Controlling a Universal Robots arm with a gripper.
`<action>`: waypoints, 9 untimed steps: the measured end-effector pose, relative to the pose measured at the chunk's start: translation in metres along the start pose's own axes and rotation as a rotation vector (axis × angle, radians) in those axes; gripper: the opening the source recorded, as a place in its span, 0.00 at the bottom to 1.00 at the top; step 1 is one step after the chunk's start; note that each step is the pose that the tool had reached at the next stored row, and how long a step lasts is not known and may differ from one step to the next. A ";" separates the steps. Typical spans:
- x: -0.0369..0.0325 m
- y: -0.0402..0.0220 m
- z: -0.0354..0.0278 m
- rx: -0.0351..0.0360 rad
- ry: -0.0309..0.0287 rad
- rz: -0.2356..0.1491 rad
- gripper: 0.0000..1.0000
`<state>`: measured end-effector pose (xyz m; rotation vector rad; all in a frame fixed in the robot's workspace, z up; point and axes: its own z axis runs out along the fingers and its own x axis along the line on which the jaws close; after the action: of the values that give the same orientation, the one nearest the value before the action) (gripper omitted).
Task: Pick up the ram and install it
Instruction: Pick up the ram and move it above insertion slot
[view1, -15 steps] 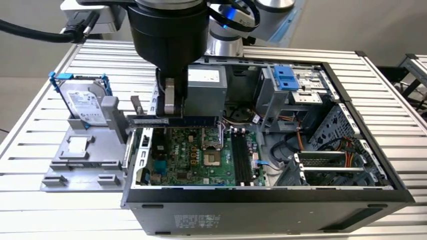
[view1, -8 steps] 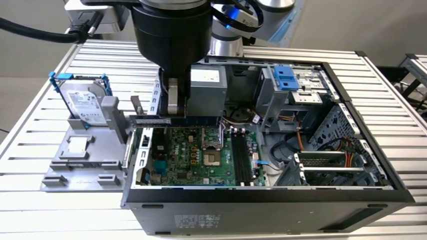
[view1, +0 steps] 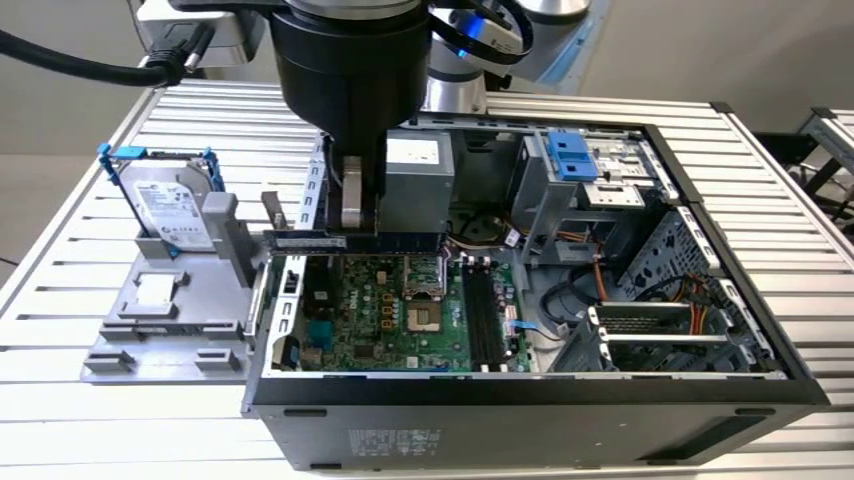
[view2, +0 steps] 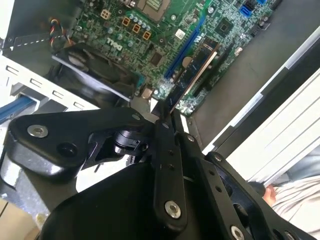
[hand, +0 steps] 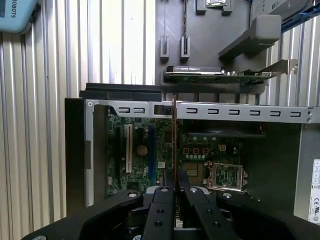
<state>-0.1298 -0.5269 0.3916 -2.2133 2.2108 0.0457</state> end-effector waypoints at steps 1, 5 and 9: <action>0.0000 -0.0019 0.0000 0.0000 0.0000 0.000 0.00; 0.0000 -0.0131 -0.0001 0.0001 -0.0001 0.000 0.00; 0.0000 -0.0260 -0.0003 0.0000 -0.0001 0.000 0.00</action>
<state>-0.1038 -0.5269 0.3916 -2.2133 2.2108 0.0458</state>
